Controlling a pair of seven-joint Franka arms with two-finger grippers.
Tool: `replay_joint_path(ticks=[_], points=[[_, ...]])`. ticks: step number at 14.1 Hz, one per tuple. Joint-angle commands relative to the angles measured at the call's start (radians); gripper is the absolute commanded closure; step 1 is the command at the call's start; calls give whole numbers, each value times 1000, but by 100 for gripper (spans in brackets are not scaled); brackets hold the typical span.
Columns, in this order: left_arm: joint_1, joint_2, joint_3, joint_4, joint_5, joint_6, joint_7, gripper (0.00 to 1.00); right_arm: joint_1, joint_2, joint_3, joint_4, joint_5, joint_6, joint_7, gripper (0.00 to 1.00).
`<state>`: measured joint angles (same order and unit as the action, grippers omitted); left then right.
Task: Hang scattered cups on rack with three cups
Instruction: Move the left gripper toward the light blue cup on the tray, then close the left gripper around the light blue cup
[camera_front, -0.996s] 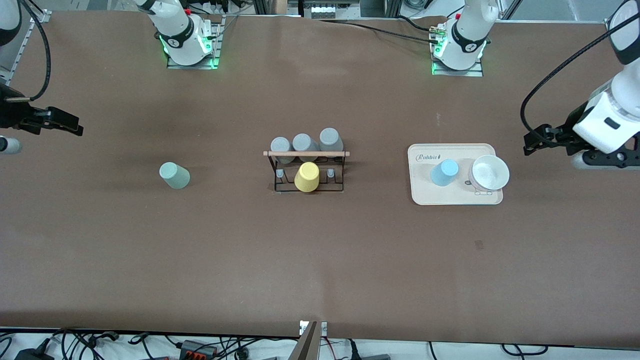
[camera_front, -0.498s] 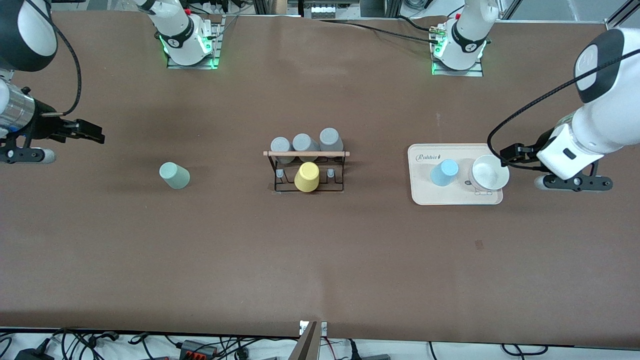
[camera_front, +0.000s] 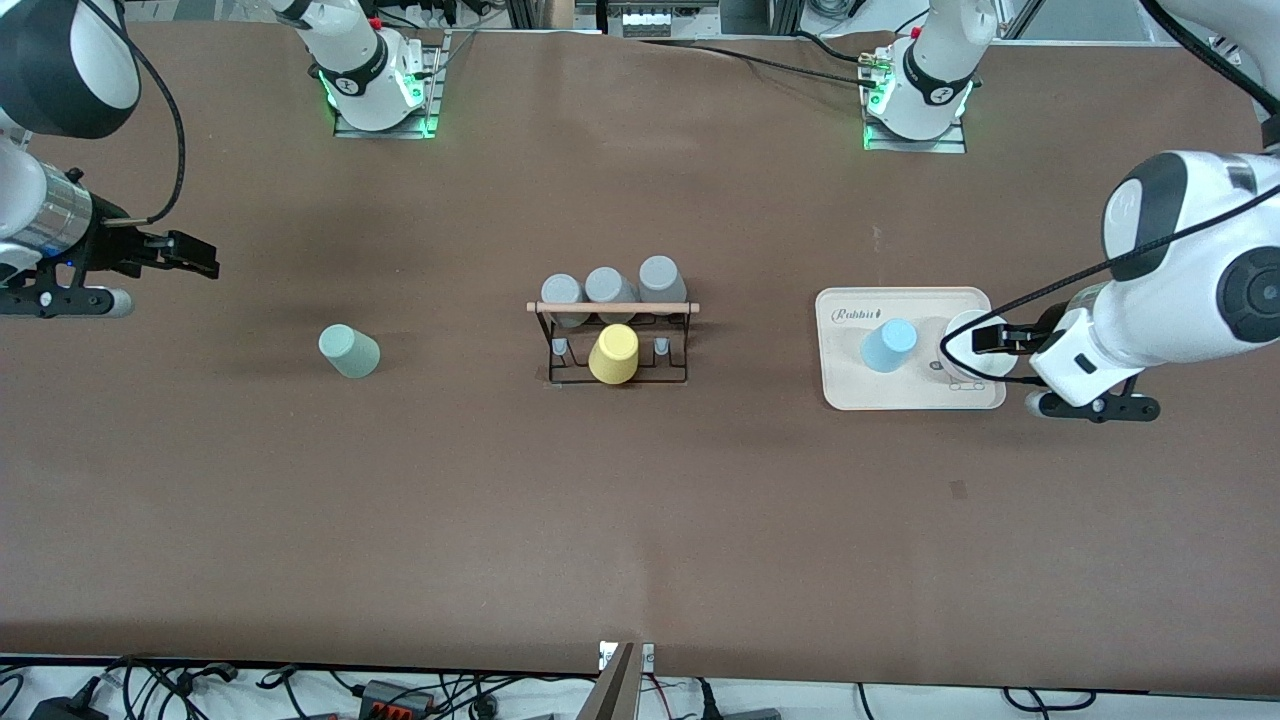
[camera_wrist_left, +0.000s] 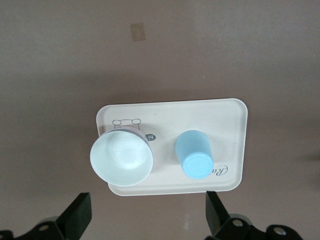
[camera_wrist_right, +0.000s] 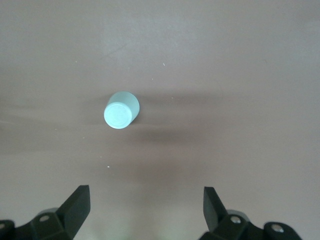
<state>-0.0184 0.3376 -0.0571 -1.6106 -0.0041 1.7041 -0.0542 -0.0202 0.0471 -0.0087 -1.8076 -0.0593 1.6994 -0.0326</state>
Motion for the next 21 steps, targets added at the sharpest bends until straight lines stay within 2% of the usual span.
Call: replay_joint_path(ticks=[1, 3, 6, 10, 14, 21], points=[[-3, 60, -1, 17, -33, -12, 17, 0, 23, 19, 0, -13, -19, 3, 11, 0], [-3, 77, -30, -29, -34, 12, 40, 0, 40, 42, -2, -13, -20, -19, 11, 0], [-3, 104, -38, -70, -37, 69, 40, 0, 48, 43, 0, -16, -19, -29, 13, 0], [0, 87, -66, -221, -39, 204, 40, 0, 54, 39, -2, -53, -17, -20, 16, 0], [2, 95, -78, -253, -40, 221, 34, 0, 54, 39, -2, -56, -17, -20, 16, 0], [-8, 101, -83, -348, -40, 337, -14, 0, 57, 39, -2, -71, -17, -17, 16, 0]])
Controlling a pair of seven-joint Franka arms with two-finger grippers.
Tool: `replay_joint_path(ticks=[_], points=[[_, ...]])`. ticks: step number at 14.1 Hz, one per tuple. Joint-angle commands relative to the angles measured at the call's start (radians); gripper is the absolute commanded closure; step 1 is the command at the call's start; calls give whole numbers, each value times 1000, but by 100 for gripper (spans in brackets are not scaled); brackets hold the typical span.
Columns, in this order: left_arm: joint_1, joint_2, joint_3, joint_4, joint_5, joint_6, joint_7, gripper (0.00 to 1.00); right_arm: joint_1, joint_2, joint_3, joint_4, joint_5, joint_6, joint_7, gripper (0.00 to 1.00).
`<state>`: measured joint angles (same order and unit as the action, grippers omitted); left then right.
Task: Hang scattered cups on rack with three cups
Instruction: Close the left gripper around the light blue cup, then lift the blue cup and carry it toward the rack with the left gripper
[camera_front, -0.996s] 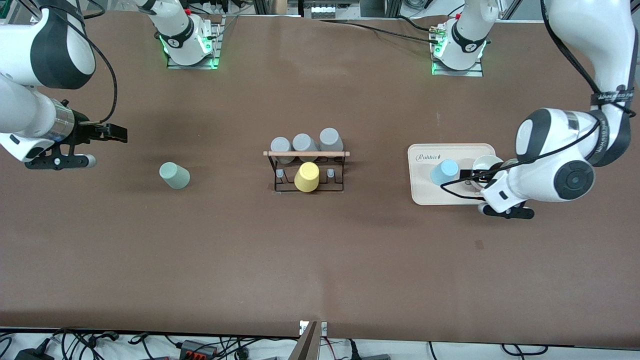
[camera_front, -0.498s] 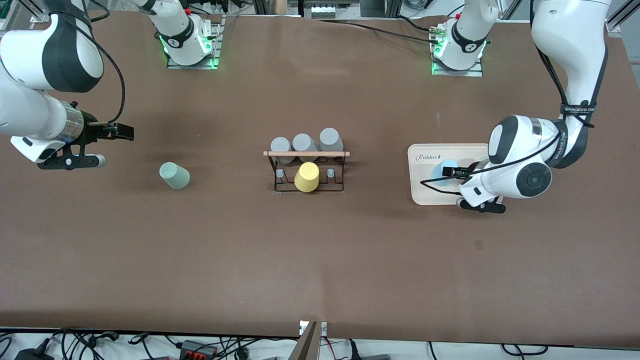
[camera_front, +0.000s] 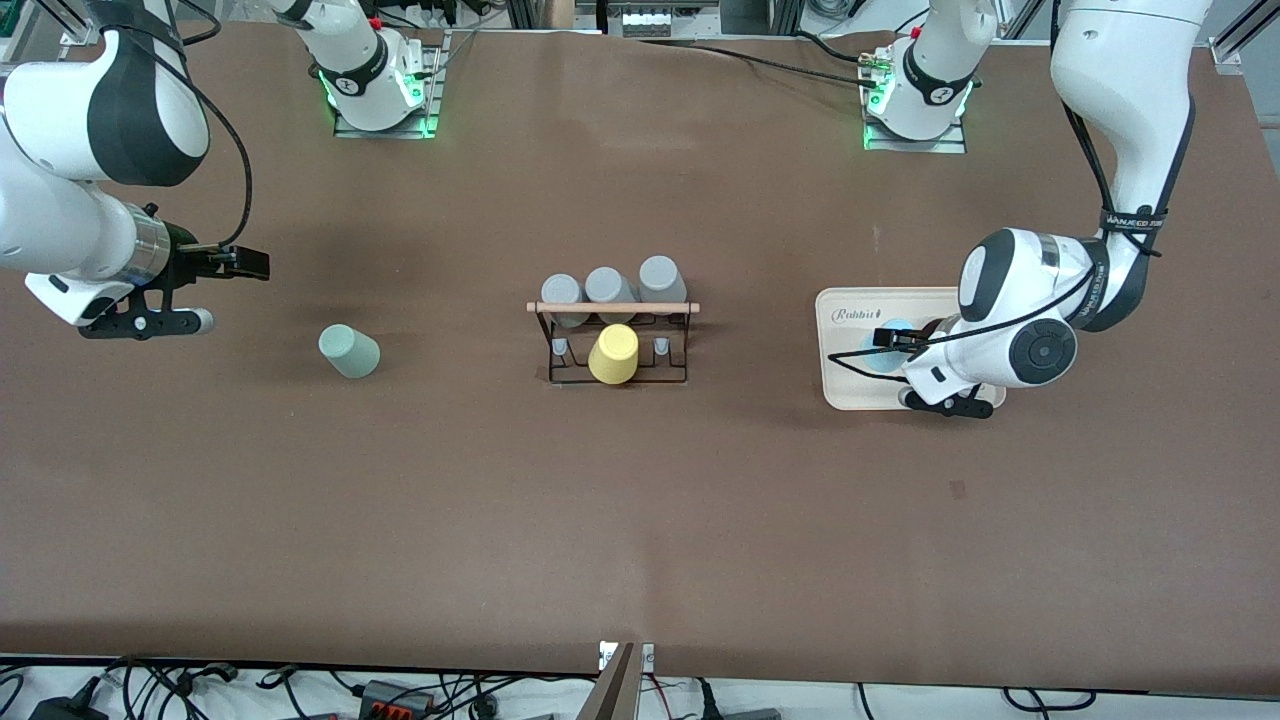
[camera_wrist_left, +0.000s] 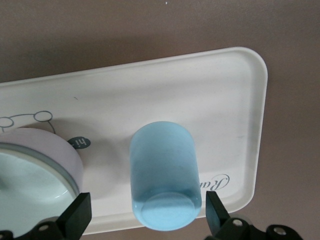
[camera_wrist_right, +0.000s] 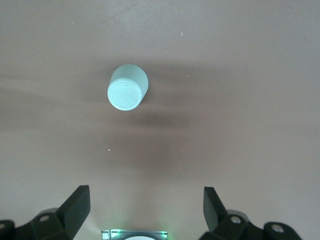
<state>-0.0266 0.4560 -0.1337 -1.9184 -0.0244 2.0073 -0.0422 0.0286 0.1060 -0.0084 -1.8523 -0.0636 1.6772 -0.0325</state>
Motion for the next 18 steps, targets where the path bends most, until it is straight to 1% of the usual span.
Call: replay_joint_path(ticks=[1, 6, 7, 8, 9, 11, 12, 13, 14, 15, 17, 18], points=[[-10, -14, -6, -50, -20, 42, -42, 0, 8, -20, -2, -27, -12, 6, 16, 0], [-13, 13, -18, -47, -20, 54, -47, 0, 5, -20, -2, -38, -8, 6, 16, 0], [-12, 13, -17, -45, -20, 54, -45, 3, 5, -20, -2, -38, -8, 6, 16, 0], [-9, 13, -17, -44, -20, 54, -45, 8, 4, -20, -2, -38, -8, 4, 16, 0], [-6, 13, -17, -44, -20, 53, -45, 20, 4, -20, -2, -39, -7, 4, 16, 0], [-3, 7, -17, -41, -19, 38, -45, 47, 5, -20, -2, -44, -7, 4, 16, 0], [-3, 1, -17, -38, -19, 33, -45, 55, 5, -20, -2, -45, -7, 4, 16, 0], [-1, 0, -17, -4, -20, 6, -47, 62, 5, -20, -2, -47, -5, 4, 16, 0], [-1, 0, -17, 40, -19, -45, -47, 65, 5, -20, -2, -47, -5, 4, 16, 0], [-4, 3, -17, 111, -17, -111, -47, 65, 7, -20, -2, -48, -7, 4, 16, 0], [-19, 10, -17, 261, -17, -246, -48, 70, 5, -19, -2, -48, -4, 4, 16, 0], [-27, 22, -18, 325, -17, -278, -50, 70, 7, -20, -2, -48, -4, 6, 16, 0]])
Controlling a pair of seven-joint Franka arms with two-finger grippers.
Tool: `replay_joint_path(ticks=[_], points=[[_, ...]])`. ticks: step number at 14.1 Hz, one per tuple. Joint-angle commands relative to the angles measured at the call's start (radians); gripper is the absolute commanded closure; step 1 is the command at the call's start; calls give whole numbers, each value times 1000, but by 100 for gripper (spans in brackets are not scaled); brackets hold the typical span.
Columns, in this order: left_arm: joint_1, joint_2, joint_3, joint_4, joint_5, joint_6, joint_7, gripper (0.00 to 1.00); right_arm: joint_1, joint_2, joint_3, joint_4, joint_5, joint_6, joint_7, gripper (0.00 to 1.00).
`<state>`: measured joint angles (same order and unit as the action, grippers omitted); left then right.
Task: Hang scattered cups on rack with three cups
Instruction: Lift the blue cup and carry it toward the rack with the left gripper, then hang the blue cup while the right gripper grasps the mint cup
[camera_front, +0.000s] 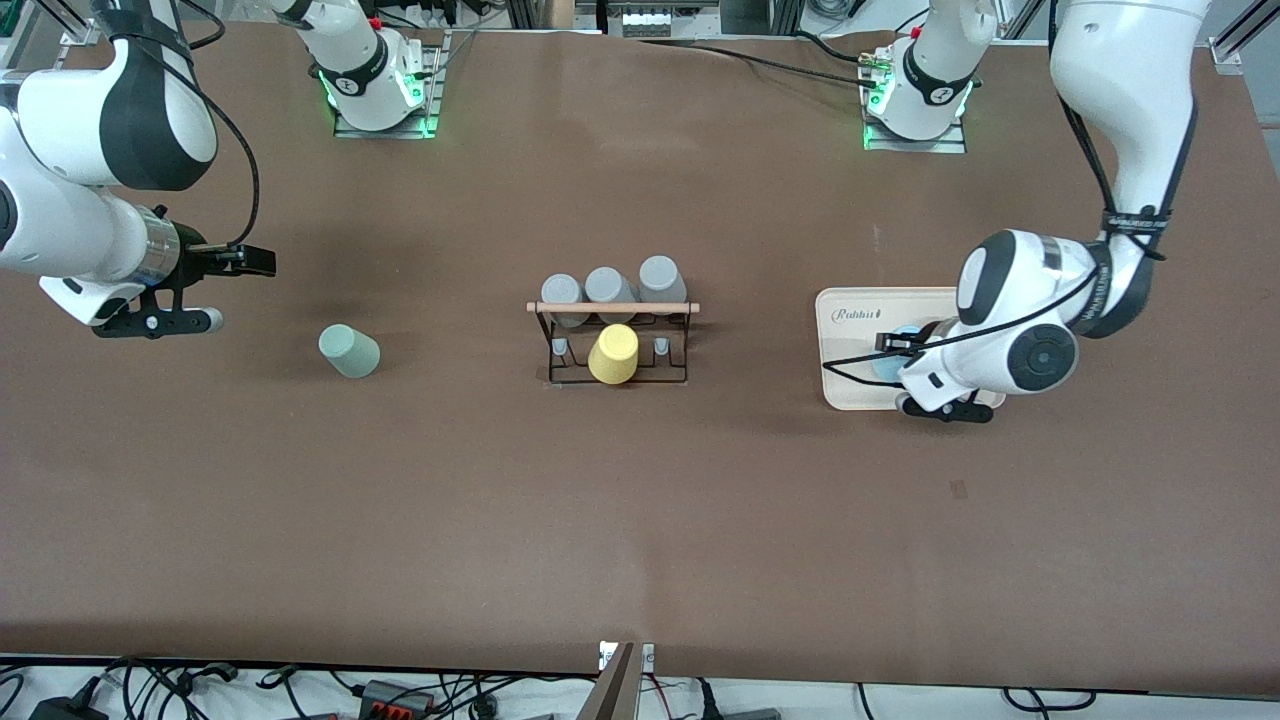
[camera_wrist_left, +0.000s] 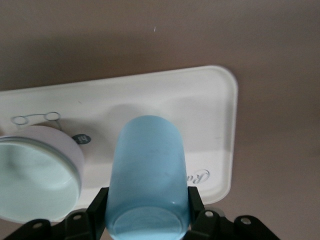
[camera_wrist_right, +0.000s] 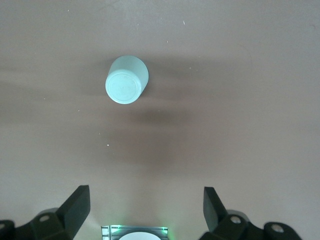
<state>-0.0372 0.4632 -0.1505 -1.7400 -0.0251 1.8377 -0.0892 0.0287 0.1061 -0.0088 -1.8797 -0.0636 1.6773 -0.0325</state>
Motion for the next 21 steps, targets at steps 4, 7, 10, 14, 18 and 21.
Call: replay_joint_path(ticks=[4, 7, 10, 14, 18, 21], points=[[-122, 38, 0, 289, -7, -126, -1, 70, 5, -14, -2, -42, -5, 12, 14, 0], [-206, 70, -1, 379, -19, -120, 6, 70, 2, -23, -2, -76, -5, 53, 14, 0], [-338, 158, -1, 560, -21, -120, 0, 69, 7, -51, -8, -180, -13, 264, 5, 0], [-429, 198, -1, 659, -22, -117, -6, 68, 11, -34, -5, -335, -18, 568, -4, 0], [-478, 218, 0, 660, -19, -98, -75, 69, 28, 32, -3, -378, -18, 712, -3, 0], [-500, 238, 0, 660, -19, -94, -119, 69, 37, 76, -3, -378, -18, 766, -4, 0]])
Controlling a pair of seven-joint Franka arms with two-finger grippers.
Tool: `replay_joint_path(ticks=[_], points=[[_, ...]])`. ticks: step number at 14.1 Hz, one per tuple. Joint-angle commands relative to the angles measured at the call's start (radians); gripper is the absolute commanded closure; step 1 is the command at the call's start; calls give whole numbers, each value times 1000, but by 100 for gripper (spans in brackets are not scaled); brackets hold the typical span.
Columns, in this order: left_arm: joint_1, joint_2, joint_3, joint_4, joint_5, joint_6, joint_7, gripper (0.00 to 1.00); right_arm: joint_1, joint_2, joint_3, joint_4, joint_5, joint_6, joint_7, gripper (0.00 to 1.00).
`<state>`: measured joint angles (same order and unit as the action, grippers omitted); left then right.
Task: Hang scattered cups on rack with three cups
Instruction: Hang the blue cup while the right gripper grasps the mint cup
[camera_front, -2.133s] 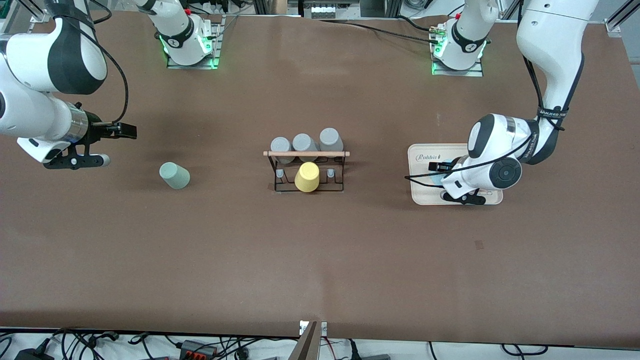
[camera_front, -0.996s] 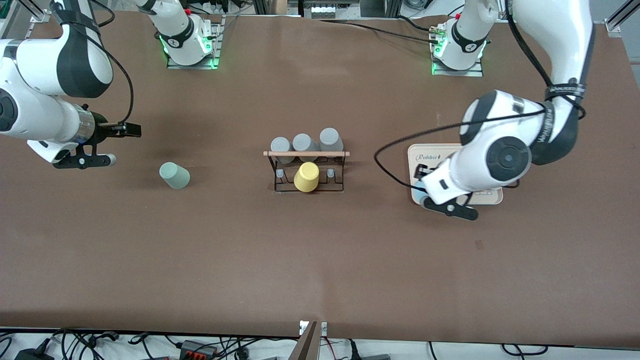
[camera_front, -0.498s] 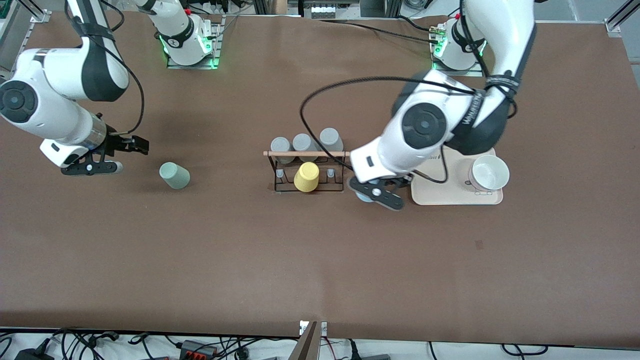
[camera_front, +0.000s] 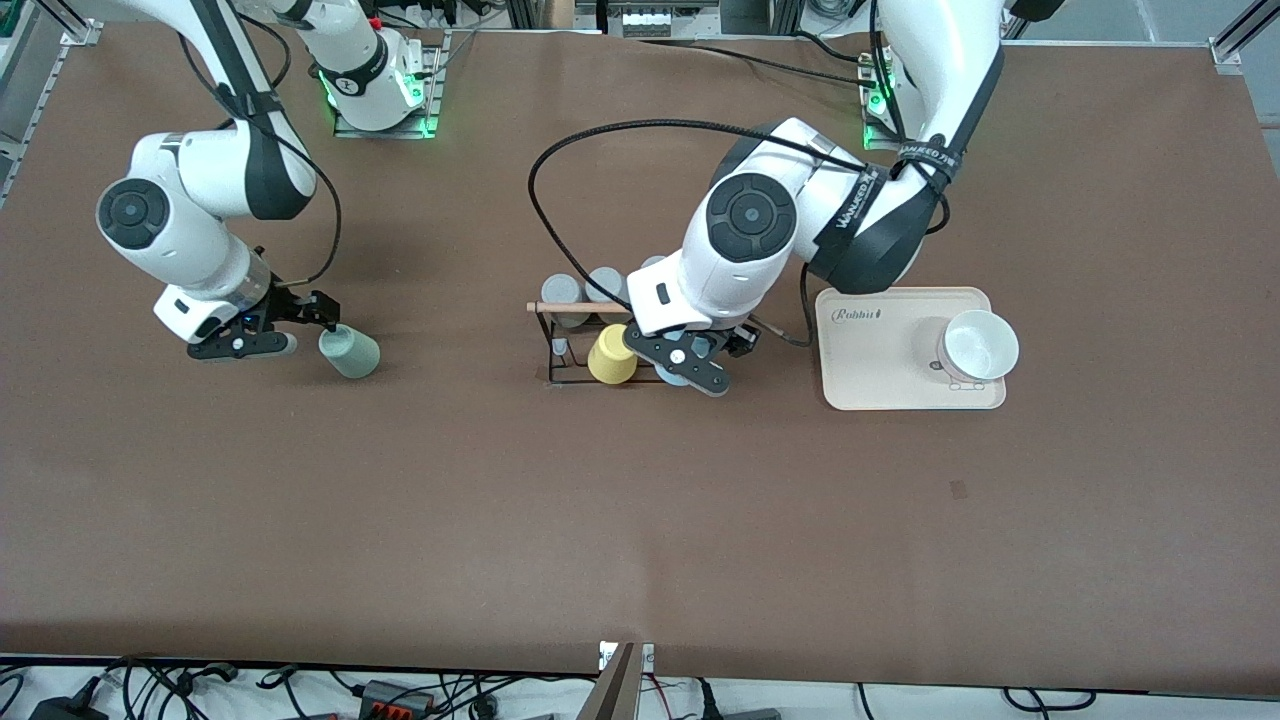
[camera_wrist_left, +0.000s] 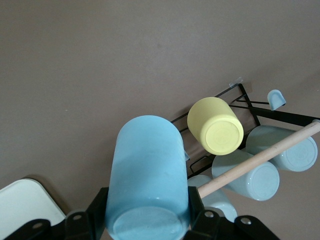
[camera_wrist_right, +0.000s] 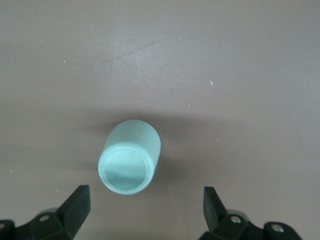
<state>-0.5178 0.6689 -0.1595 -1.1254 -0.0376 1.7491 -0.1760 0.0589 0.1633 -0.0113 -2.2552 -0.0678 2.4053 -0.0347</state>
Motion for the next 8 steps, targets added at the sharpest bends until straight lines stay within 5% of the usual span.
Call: replay_joint_path(ticks=[1, 8], points=[[-24, 34, 9, 46, -7, -6, -49, 69, 7, 31, -1, -4, -13, 52, -2, 0], [-47, 41, 8, 32, -8, -16, -74, 69, 12, 77, -1, -4, -13, 75, -2, 0]])
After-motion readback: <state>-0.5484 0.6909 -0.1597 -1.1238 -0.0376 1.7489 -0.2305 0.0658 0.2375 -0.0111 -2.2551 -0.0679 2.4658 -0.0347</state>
